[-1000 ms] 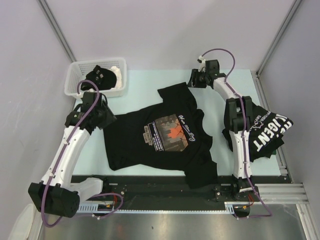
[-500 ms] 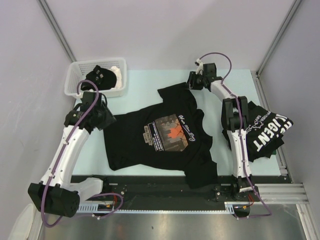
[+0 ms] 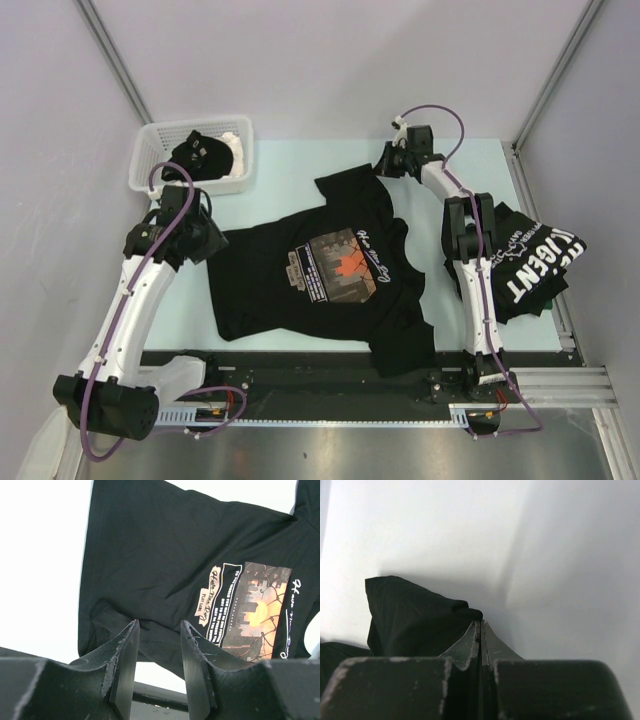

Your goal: Fold and stack the t-shirts

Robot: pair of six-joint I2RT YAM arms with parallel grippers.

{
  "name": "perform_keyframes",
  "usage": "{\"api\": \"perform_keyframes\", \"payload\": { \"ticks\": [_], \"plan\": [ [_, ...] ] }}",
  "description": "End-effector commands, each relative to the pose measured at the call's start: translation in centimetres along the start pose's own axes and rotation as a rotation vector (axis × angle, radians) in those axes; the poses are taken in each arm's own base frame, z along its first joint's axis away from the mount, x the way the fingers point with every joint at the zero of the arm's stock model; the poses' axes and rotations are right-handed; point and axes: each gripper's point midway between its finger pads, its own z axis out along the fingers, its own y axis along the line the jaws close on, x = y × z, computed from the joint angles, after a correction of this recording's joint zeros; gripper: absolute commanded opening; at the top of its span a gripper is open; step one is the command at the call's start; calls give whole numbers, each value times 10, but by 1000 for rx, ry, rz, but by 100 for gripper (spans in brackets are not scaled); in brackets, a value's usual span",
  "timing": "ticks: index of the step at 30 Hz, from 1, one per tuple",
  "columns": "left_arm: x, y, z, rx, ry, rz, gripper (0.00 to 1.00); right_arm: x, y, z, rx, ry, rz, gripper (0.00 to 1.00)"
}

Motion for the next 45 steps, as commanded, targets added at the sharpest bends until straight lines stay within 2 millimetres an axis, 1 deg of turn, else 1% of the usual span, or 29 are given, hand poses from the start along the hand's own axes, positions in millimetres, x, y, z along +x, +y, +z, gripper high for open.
{"api": "perform_keyframes", "payload": {
  "ticks": [1, 4, 8, 12, 13, 16, 17, 19, 20, 25, 26, 27, 28, 29, 30, 31, 32, 33, 34, 35, 36, 37, 39, 40, 41, 42, 43, 44, 45],
  "plan": [
    [-12, -5, -13, 24, -48, -30, 43, -45, -7, -7, 9, -127, -31, 0],
    [-11, -5, -14, 24, -48, -31, 43, -62, -19, -16, 42, -173, -35, 0],
    [-11, -5, -14, 24, -45, -28, 43, -81, -41, -29, 100, -227, -37, 0],
    [-9, -4, -13, 20, -37, -23, 43, -100, -62, -46, 149, -281, -44, 0],
    [-9, -4, -13, 19, -38, -23, 43, -107, -70, -53, 164, -300, -45, 0],
    [-7, -4, -11, 18, -29, -19, 43, -119, -82, -62, 181, -334, -43, 0],
    [-7, -5, -10, 17, -24, -14, 43, -127, -88, -68, 191, -355, -41, 0],
    [-7, -6, -10, 19, -23, -11, 43, -132, -87, -72, 197, -370, -49, 0],
    [-6, -6, -8, 16, -17, -7, 43, -138, -106, -83, 227, -388, -38, 0],
    [-5, -9, -6, 23, -10, -1, 43, -137, -121, -89, 224, -398, 10, 0],
    [-5, -9, -6, 24, -10, 0, 43, -138, -120, -92, 225, -400, 11, 0],
    [-1, -9, -3, 23, 3, 4, 43, -132, -120, -89, 223, -387, 21, 10],
    [2, -9, 1, 25, 13, 5, 43, -132, -119, -90, 220, -385, 23, 24],
    [2, -12, 5, 37, 12, 5, 43, -133, -117, -92, 219, -385, 29, 35],
    [10, -11, 13, 33, 36, 9, 43, -133, -113, -95, 214, -383, 33, 43],
    [14, -11, 19, 34, 51, 11, 44, -132, -109, -96, 204, -378, 39, 46],
    [12, -17, 25, 53, 42, 5, 43, -132, -107, -99, 202, -373, 41, 48],
    [19, -18, 33, 57, 64, 8, 44, -141, -97, -109, 190, -388, 28, 50],
    [23, -20, 44, 50, 85, 18, 44, -136, -96, -112, 194, -376, 29, 50],
    [21, -26, 51, 64, 79, 20, 43, -138, -92, -116, 193, -375, 26, 51],
    [26, -29, 59, 66, 94, 32, 43, -151, -79, -133, 187, -402, 8, 52],
    [28, -33, 73, 60, 110, 41, 43, -148, -78, -138, 190, -394, 13, 53],
    [31, -42, 86, 64, 129, 74, 43, -155, -65, -155, 186, -408, 7, 54],
    [34, -46, 101, 53, 147, 87, 43, -163, -49, -173, 168, -429, -7, 54],
    [29, -53, 106, 67, 141, 103, 42, -164, -44, -182, 168, -436, 3, 54],
    [28, -60, 111, 75, 134, 120, 42, -176, -22, -203, 137, -469, -21, 54],
    [32, -61, 124, 54, 153, 141, 42, -167, -23, -207, 146, -457, -7, 54],
    [27, -68, 128, 64, 144, 146, 42, -167, -20, -214, 152, -462, -5, 54],
    [27, -72, 134, 63, 145, 155, 42, -168, -13, -224, 146, -473, -22, 54]
  ]
}}
